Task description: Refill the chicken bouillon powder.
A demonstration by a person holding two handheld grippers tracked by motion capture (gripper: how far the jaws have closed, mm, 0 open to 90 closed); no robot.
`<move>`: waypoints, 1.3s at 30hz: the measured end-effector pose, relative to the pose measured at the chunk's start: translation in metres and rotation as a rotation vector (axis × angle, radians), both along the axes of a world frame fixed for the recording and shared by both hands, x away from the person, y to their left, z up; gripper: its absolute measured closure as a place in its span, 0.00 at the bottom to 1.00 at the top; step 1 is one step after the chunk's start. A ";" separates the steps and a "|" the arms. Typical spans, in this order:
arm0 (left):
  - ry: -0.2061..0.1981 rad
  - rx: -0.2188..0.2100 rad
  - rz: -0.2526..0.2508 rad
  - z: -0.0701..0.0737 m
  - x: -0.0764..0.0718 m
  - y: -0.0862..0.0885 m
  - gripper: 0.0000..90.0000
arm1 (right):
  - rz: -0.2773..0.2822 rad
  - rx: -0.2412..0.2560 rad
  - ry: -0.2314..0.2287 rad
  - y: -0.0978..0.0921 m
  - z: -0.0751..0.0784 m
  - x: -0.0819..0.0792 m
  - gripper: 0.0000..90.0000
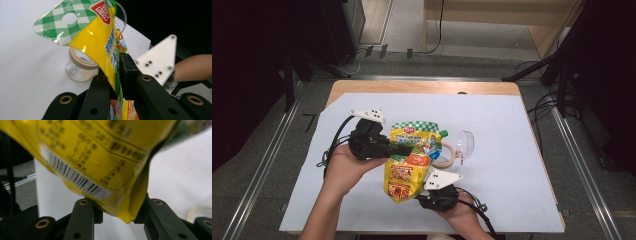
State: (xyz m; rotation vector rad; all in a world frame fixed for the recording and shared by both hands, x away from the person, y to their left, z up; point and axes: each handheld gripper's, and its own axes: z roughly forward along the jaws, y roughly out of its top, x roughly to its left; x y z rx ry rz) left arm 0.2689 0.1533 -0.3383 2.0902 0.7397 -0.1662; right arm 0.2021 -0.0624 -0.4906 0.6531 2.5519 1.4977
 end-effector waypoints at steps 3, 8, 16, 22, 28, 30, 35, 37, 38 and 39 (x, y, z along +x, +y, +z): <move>0.002 0.000 0.006 -0.003 0.000 -0.004 0.93 | 0.016 -0.006 0.004 0.003 0.002 -0.003 0.79; 0.023 0.018 0.047 -0.007 0.001 -0.013 0.86 | 0.052 0.000 0.011 0.010 0.005 -0.010 0.81; 0.007 0.047 0.094 -0.011 0.000 -0.026 0.82 | 0.082 0.031 0.045 0.014 0.011 -0.013 0.81; 0.016 0.064 0.117 -0.011 0.002 -0.029 0.80 | 0.108 0.052 0.055 0.021 0.019 -0.013 0.79; 0.056 0.074 0.124 -0.015 0.007 -0.036 0.75 | 0.136 0.080 0.081 0.029 0.027 -0.014 0.76; 0.084 0.066 0.121 -0.015 0.012 -0.039 0.73 | 0.148 0.085 0.071 0.033 0.031 -0.013 0.75; 0.136 0.092 0.112 -0.011 0.021 -0.042 0.72 | 0.165 0.100 0.081 0.038 0.038 -0.007 0.74; 0.147 0.090 0.118 -0.007 0.026 -0.041 0.71 | 0.165 0.112 0.077 0.039 0.041 -0.002 0.74; 0.153 0.084 0.120 -0.006 0.029 -0.040 0.71 | 0.168 0.114 0.086 0.039 0.042 0.000 0.74; 0.163 0.073 0.124 -0.005 0.034 -0.040 0.71 | 0.169 0.113 0.088 0.039 0.043 0.002 0.73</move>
